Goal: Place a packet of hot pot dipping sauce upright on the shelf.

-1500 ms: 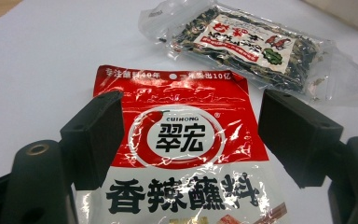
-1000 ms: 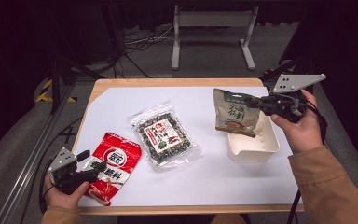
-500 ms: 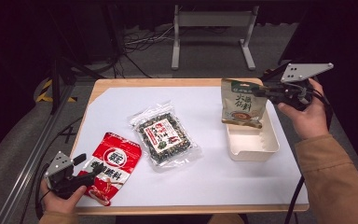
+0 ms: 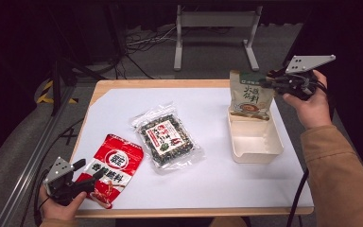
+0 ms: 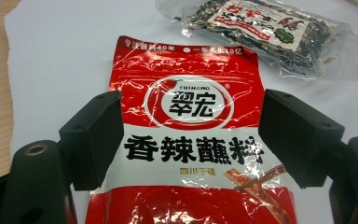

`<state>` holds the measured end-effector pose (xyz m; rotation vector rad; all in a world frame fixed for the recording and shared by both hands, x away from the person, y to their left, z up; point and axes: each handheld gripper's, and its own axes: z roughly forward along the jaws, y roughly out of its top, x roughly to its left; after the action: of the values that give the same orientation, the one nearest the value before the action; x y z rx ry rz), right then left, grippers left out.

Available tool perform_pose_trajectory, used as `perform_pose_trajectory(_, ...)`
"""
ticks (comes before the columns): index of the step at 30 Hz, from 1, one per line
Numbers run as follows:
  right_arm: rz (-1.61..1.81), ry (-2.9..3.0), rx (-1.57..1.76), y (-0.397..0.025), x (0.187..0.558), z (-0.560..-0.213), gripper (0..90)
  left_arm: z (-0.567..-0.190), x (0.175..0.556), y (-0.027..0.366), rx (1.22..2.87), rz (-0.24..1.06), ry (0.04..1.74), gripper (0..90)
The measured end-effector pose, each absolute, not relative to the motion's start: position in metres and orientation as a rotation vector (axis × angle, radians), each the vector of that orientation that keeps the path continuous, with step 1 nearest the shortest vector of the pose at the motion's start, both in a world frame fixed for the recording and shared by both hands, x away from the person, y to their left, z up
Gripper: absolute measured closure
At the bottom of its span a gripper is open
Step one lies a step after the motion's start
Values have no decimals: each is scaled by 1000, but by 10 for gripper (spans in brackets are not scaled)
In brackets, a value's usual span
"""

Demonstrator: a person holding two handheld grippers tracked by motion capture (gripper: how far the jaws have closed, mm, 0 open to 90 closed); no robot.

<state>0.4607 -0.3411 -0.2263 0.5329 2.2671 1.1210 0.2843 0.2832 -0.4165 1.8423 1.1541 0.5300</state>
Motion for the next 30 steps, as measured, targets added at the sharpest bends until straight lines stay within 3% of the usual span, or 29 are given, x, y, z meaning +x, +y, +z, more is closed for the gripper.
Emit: perform_pose_trajectory(30,1020,2245,537,-349,517,-257,898,-421,295,280,1851,503,1171,228)
